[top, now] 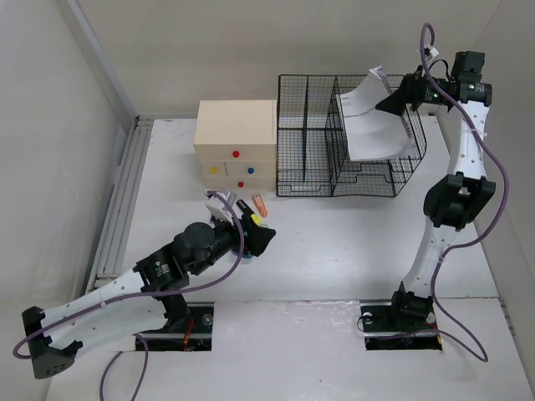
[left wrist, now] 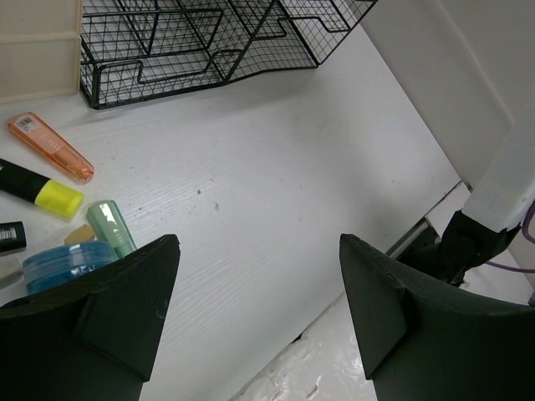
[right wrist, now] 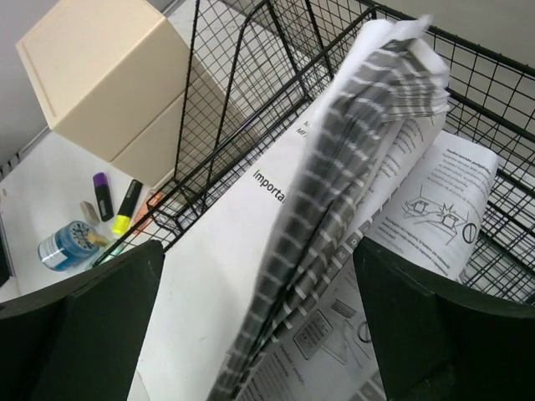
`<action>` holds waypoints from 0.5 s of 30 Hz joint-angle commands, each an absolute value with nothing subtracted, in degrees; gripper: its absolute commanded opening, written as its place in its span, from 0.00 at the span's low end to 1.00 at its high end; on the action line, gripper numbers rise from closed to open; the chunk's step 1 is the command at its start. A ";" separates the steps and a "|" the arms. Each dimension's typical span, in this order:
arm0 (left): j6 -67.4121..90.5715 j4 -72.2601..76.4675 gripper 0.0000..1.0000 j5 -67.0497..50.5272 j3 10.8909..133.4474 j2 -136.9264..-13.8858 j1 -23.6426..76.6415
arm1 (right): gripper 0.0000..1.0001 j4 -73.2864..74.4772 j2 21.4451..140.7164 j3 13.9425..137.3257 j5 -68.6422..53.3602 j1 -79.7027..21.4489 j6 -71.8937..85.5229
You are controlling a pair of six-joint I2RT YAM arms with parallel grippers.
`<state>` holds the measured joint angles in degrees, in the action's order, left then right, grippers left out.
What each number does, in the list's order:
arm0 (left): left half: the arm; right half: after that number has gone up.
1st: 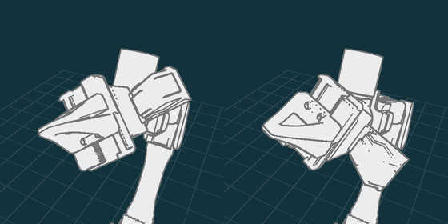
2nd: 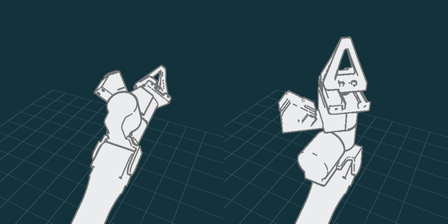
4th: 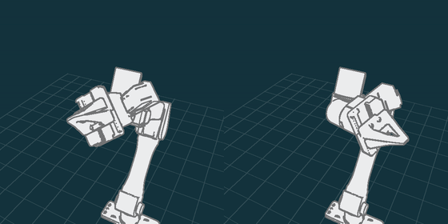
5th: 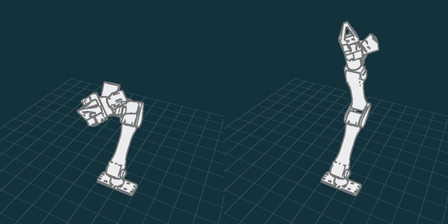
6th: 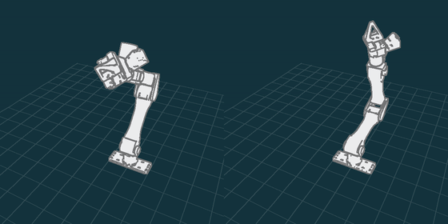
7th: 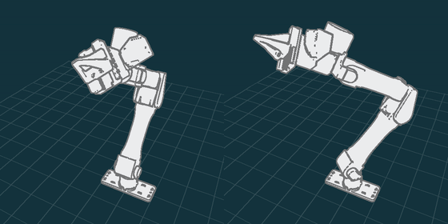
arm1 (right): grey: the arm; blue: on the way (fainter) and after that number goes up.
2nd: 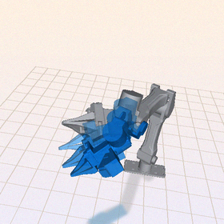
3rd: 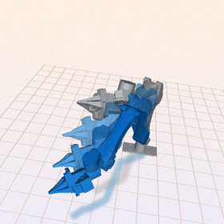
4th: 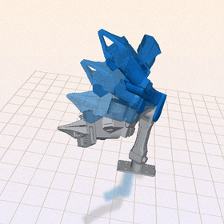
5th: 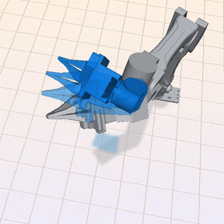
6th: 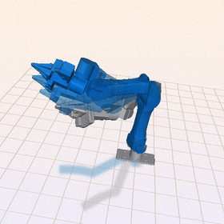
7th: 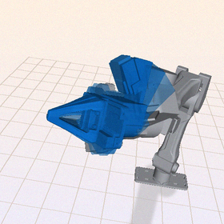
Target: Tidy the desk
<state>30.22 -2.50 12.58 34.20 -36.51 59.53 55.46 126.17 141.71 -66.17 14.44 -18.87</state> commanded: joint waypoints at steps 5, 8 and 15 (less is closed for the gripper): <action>30.32 -0.97 0.74 13.27 35.42 -35.60 59.77 | 1.00 48.18 119.98 139.84 -59.78 13.97 -19.25; 30.32 -0.97 0.74 13.27 35.42 -34.55 59.77 | 1.00 43.26 113.57 133.00 -51.46 13.97 -18.02; 30.85 -0.44 0.74 13.27 35.42 -34.54 59.77 | 1.00 24.62 95.03 114.19 -30.62 13.97 -14.85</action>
<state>30.55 -2.52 12.60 34.20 -35.38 59.53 37.54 104.01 116.18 -41.41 14.17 -16.21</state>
